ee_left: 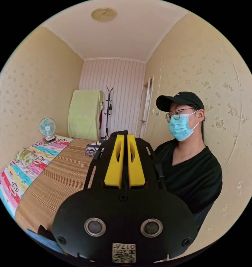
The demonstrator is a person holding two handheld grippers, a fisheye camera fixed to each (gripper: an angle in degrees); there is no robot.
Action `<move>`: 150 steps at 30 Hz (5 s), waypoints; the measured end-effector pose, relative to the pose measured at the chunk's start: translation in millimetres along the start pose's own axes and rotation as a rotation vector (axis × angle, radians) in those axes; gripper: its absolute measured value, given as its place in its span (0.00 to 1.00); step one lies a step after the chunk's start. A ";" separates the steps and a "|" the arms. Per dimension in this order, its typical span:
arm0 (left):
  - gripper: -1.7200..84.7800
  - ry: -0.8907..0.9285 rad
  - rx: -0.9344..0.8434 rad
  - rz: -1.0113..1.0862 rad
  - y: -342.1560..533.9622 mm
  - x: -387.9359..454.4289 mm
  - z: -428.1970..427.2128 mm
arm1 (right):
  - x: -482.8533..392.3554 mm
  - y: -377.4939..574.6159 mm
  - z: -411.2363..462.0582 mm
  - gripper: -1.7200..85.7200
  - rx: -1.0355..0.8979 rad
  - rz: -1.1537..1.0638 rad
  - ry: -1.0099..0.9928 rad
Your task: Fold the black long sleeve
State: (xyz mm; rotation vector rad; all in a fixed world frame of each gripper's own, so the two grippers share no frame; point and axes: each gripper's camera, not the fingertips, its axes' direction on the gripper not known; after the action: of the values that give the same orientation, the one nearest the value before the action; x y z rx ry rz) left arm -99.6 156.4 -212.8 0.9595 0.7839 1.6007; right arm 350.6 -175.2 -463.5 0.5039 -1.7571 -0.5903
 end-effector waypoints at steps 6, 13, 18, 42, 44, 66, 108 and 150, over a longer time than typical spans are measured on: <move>0.01 -0.383 0.118 0.071 16.0 64.4 -25.7 | -182.4 -18.6 -67.3 0.04 0.281 -0.325 0.317; 0.01 -0.567 0.154 0.066 -9.6 58.1 -4.6 | -300.5 -48.8 -37.8 0.04 0.476 -0.448 0.894; 0.01 -0.627 -0.023 -0.141 -26.6 -103.9 39.1 | -206.4 -141.4 -0.4 0.04 0.276 -0.312 1.169; 0.11 -0.577 -0.470 -1.111 461.3 -305.4 215.8 | 238.5 119.1 171.7 0.03 -0.358 0.407 1.177; 0.06 -0.509 -0.511 -1.115 467.1 -288.6 215.4 | 224.1 136.0 168.0 0.03 -0.286 0.407 1.158; 0.12 -0.530 -0.272 -1.111 413.6 -229.1 79.1 | 104.1 118.9 -22.9 0.06 -0.320 0.694 1.927; 0.08 -0.577 -0.605 -1.349 391.7 -119.3 25.6 | 140.4 329.4 -299.0 0.08 0.808 1.104 0.734; 0.07 -0.494 -0.307 -1.450 361.1 -110.5 -79.0 | -57.8 160.6 -184.4 0.02 0.751 0.386 0.771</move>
State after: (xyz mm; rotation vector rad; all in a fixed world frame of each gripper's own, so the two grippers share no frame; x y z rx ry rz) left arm -318.4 -32.8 42.5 0.2991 0.5809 0.1749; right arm 538.1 -38.7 -366.8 0.7489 -1.2132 0.5245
